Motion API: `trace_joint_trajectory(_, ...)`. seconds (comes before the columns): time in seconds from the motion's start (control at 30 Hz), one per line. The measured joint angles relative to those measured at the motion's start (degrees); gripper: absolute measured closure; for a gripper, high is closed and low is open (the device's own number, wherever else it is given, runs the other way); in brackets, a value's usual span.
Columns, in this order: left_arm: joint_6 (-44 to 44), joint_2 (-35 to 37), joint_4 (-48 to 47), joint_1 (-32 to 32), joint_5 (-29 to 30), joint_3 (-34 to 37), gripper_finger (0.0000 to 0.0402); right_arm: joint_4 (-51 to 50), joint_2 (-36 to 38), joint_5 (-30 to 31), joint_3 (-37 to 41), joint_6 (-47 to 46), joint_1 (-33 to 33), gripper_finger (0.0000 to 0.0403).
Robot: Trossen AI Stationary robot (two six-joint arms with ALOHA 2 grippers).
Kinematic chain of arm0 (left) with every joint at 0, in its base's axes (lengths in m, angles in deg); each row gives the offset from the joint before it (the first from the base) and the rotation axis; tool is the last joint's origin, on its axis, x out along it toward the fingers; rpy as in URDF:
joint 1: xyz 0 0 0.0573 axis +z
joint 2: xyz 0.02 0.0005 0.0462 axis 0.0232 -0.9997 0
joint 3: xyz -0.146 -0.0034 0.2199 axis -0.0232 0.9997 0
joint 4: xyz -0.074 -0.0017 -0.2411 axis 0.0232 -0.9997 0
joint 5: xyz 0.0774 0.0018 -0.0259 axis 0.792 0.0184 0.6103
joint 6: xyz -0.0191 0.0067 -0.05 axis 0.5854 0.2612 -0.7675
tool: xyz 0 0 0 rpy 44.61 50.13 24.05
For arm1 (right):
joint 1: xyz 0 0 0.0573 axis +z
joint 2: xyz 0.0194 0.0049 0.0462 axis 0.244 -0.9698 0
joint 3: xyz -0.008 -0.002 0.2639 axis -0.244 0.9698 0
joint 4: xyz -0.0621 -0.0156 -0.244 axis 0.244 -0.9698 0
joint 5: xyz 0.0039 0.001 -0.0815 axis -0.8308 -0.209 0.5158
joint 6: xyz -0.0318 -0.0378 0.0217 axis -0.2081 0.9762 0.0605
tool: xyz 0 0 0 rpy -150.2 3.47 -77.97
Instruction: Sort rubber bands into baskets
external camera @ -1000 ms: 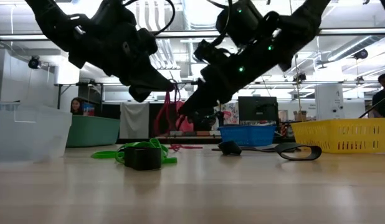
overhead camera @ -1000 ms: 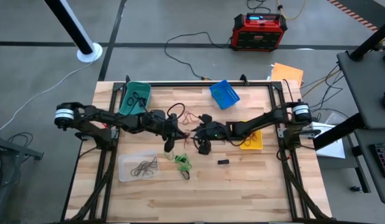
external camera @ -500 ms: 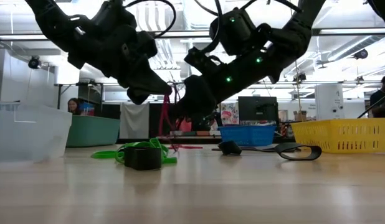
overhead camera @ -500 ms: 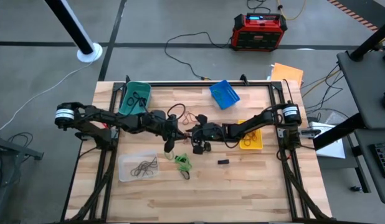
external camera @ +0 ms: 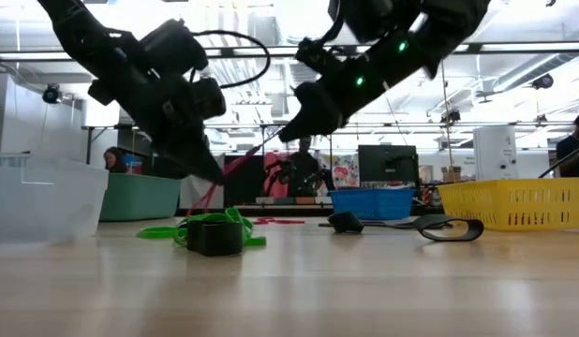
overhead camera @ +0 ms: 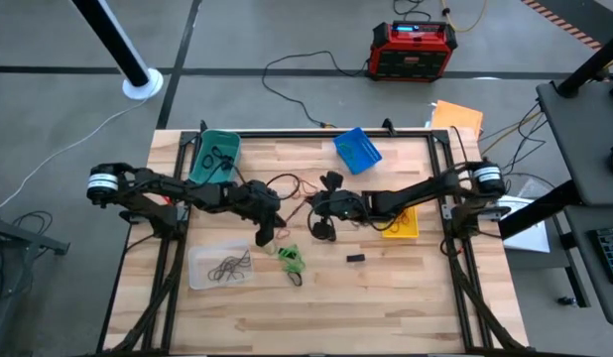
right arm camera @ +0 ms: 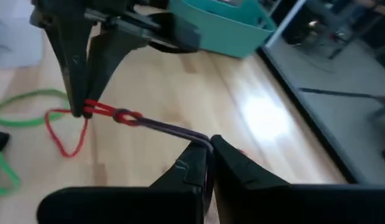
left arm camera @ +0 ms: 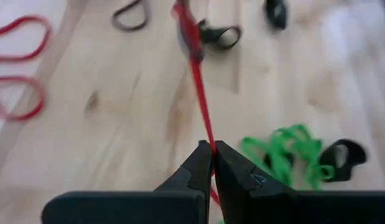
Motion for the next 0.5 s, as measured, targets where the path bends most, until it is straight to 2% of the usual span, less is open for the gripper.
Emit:
trace_joint_trajectory(0.17,0.1,0.0,-2.8,0.0,4.9,0.0,0.0401,-4.5,4.4,5.4,0.0,0.6,1.4,0.0394)
trace_joint_trajectory(0.27,0.1,0.1,-2.7,0.0,7.7,0.0,0.0401,-7.8,6.8,10.5,0.0,0.9,2.4,0.0394)
trace_joint_trajectory(0.43,-1.1,0.1,-3.6,0.0,19.4,-0.1,0.0401,-13.3,10.5,16.6,0.1,0.4,3.9,0.0394)
trace_joint_trajectory(0.5,-1.3,0.1,-4.7,0.0,22.2,-0.1,0.0401,-16.7,11.7,20.2,0.2,-0.8,4.4,0.0394)
